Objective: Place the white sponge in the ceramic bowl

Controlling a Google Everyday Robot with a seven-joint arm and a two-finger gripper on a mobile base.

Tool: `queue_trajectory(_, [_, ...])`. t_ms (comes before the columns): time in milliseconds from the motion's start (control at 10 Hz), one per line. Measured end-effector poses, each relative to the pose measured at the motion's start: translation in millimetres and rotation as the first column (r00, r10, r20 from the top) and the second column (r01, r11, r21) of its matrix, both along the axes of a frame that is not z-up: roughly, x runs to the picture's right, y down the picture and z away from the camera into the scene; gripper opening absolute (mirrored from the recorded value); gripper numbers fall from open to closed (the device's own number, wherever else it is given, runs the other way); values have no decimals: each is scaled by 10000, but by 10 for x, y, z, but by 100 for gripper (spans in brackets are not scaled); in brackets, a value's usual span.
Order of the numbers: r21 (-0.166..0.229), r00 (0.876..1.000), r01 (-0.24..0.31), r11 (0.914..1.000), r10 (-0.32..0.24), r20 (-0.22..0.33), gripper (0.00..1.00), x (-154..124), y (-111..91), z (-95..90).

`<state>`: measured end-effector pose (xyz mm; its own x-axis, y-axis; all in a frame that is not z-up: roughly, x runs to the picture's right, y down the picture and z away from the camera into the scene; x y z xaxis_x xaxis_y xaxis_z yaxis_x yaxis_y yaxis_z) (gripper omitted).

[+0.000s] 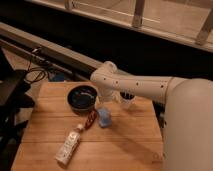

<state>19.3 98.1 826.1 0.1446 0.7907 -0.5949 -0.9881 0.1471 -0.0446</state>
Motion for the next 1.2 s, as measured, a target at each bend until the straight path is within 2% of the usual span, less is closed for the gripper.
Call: queue_trajectory(1200, [-631, 9990, -158, 9979, 131, -428, 80, 32, 309, 280])
